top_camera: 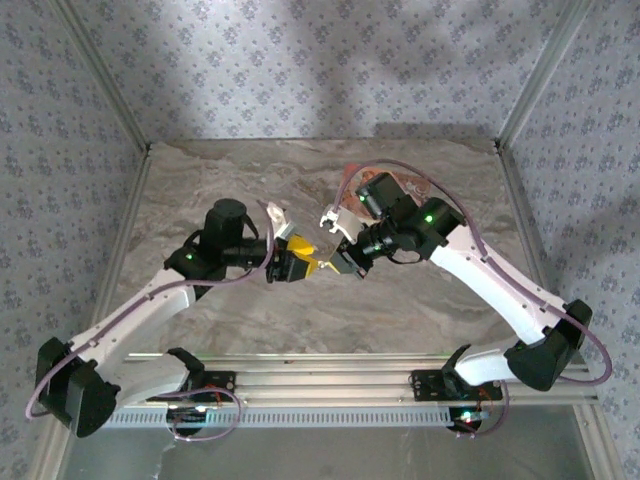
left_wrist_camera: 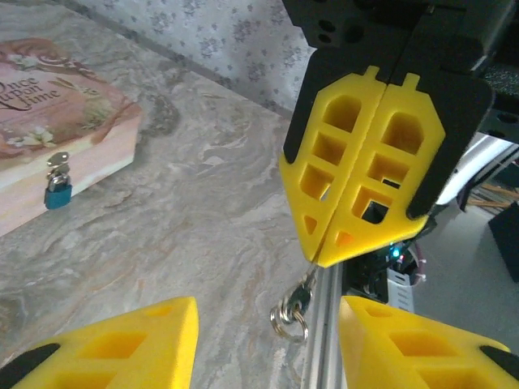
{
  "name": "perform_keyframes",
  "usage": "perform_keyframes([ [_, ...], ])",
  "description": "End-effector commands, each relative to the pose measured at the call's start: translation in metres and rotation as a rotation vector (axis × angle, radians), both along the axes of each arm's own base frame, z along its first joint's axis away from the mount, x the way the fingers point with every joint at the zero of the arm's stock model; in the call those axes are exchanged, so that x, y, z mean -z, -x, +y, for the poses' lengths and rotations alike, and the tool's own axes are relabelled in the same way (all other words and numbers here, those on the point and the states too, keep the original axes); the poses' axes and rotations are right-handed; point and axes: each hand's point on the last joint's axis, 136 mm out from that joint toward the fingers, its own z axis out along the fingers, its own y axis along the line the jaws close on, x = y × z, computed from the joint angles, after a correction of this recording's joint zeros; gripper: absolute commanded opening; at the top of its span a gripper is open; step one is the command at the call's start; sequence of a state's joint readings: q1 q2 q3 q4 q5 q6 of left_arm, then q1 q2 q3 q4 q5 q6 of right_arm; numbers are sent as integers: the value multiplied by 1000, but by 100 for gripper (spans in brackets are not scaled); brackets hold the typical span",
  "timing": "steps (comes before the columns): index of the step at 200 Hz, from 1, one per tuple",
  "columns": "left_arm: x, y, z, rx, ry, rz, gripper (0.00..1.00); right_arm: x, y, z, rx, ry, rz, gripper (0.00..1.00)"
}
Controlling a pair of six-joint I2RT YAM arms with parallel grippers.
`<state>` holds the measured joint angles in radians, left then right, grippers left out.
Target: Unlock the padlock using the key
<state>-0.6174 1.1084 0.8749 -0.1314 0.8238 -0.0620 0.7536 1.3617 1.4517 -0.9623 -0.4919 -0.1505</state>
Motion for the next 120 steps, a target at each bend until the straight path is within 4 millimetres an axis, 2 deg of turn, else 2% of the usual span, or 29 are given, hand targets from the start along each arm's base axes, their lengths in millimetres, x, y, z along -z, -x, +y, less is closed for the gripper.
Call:
perform_keyframes([
  [1,-16,8,-7,86,39,-28,49,-7,9,4,-43,-30,8,0],
  [71,-3,11,-8,117,1,33,40,-6,11,6,-51,-46,18,0],
  [97,-4,15,-9,145,4,49,24,-7,12,6,-55,-53,24,0],
  [120,-3,18,-10,163,3,63,0,-6,11,7,-50,-65,30,0],
])
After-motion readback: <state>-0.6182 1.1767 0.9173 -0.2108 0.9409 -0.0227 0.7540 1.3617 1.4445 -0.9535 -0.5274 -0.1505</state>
